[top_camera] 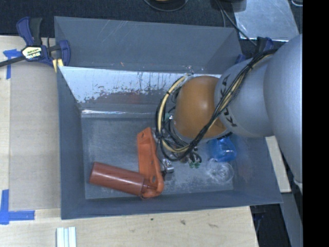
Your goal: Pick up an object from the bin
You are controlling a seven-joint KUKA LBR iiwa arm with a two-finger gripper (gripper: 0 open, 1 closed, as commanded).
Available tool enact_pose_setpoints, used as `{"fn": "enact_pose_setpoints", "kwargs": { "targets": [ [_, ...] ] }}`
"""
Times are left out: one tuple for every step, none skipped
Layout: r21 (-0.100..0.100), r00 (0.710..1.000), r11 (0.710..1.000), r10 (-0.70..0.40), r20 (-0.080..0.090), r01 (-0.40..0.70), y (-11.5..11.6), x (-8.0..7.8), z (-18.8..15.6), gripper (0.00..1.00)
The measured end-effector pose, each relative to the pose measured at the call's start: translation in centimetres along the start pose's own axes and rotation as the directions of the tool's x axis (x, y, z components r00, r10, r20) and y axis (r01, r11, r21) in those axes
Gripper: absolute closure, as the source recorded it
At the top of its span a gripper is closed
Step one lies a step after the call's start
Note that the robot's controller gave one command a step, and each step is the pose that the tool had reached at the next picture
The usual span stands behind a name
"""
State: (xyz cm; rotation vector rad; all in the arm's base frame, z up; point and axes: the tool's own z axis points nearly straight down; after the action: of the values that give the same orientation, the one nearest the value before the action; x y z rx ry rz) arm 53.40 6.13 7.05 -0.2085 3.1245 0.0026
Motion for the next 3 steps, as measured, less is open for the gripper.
{"fn": "enact_pose_setpoints", "kwargs": {
  "targets": [
    [0.003,1.0,1.0,0.008,-0.001,-0.008,-0.8,0.7,0.0,0.0],
    [-0.002,0.967,0.967,0.254,0.006,-0.254,2.1,-3.8,0.0,0.0],
    [0.003,0.999,0.999,-0.045,0.004,0.045,0.6,-6.7,-0.6,0.0]
  ]
}}
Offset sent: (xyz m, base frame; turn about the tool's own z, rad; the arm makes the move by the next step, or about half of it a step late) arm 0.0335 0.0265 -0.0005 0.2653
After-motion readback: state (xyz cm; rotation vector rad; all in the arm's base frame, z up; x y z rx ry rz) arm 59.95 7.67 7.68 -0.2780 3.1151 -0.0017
